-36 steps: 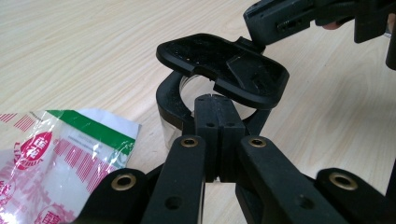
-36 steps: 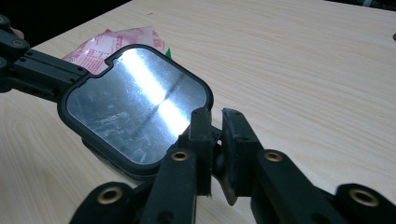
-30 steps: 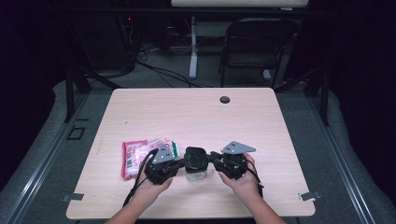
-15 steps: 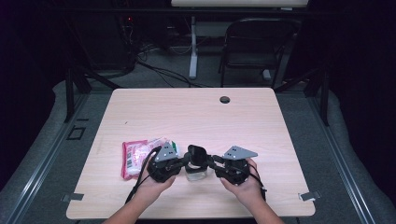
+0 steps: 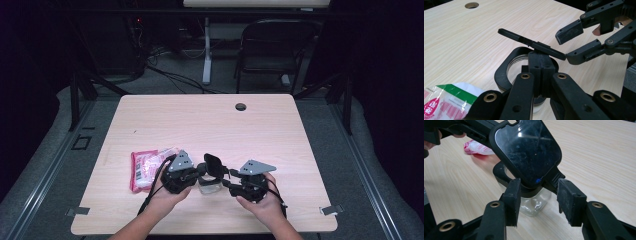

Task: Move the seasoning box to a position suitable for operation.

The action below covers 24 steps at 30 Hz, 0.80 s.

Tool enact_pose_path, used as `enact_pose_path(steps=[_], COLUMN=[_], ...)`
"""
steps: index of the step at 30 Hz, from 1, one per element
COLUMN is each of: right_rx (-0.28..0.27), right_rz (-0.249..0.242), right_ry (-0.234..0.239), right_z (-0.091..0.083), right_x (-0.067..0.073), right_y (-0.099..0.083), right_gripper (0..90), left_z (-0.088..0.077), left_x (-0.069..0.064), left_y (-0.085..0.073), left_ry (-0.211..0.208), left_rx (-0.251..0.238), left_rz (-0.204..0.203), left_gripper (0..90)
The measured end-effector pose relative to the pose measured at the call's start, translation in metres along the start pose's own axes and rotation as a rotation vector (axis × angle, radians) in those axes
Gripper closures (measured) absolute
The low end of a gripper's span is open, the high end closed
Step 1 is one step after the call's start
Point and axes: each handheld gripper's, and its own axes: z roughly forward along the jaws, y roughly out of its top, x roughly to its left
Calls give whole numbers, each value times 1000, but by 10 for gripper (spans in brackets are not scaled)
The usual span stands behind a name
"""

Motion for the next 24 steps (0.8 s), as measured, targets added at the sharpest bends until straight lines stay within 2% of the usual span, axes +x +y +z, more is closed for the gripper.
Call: enact_pose_path(steps=[7, 12, 19, 21, 22, 24], right_rx=[28, 44, 42, 36, 13, 13], right_rz=[-3, 22, 34, 38, 39, 41], right_ry=[-1, -14, -18, -20, -27, -26], right_z=[6, 9, 12, 13, 12, 10], right_x=[3, 2, 6, 8, 8, 8], right_y=[1, 4, 7, 8, 9, 10], right_gripper=[471, 453, 420, 416, 417, 418], left_z=[0, 0, 0, 0, -1, -1], left_x=[-2, -4, -5, -5, -5, -5], left_y=[1, 1, 0, -1, -1, -2], left_ry=[-2, -2, 1, -1, -1, -1], left_rx=[-6, -4, 0, -1, 1, 6], left_rz=[7, 14, 17, 18, 18, 19], left_gripper=[900, 900, 900, 900, 900, 900])
